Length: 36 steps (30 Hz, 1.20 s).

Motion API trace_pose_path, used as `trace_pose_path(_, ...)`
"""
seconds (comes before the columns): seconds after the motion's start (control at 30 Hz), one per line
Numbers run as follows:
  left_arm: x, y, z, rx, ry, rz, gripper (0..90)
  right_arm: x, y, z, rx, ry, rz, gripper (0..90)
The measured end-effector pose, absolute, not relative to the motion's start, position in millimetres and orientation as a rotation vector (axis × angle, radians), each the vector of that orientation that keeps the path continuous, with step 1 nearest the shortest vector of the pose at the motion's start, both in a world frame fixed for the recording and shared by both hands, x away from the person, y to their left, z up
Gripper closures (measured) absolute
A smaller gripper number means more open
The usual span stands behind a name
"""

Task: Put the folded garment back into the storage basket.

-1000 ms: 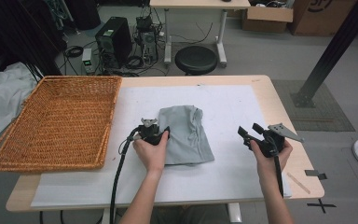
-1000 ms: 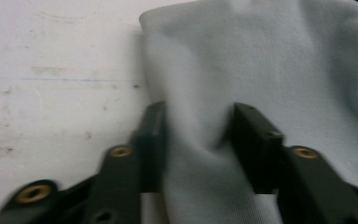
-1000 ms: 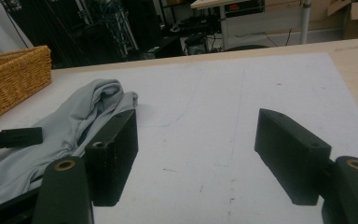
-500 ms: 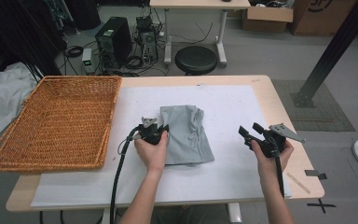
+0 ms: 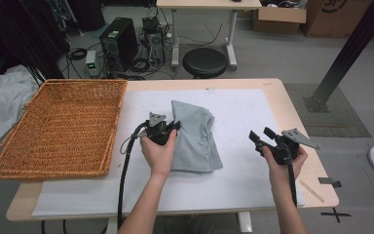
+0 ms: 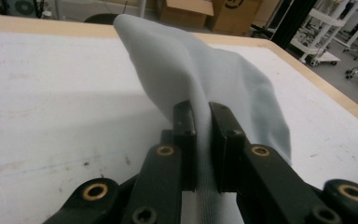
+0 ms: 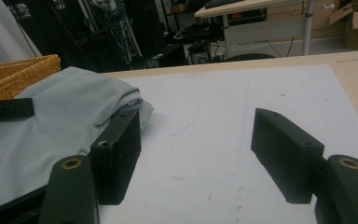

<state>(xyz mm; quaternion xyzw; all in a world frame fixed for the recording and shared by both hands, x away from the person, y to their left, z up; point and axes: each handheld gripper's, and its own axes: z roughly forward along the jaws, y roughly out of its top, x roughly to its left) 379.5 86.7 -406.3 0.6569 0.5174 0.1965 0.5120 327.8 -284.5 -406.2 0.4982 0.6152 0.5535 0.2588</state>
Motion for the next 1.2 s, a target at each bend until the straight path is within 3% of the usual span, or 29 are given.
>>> trace_pose_path(0.27, 381, 102, -386, 1.594, 1.219, 0.438, 82.2, 324, -281, -400, 1.338, 1.661, 1.501, 34.2)
trace_pose_path(1.2, 373, 164, -321, 1.554, 1.175, 0.522, 82.8, 327, -257, -387, 1.303, 1.677, 1.511, 34.6)
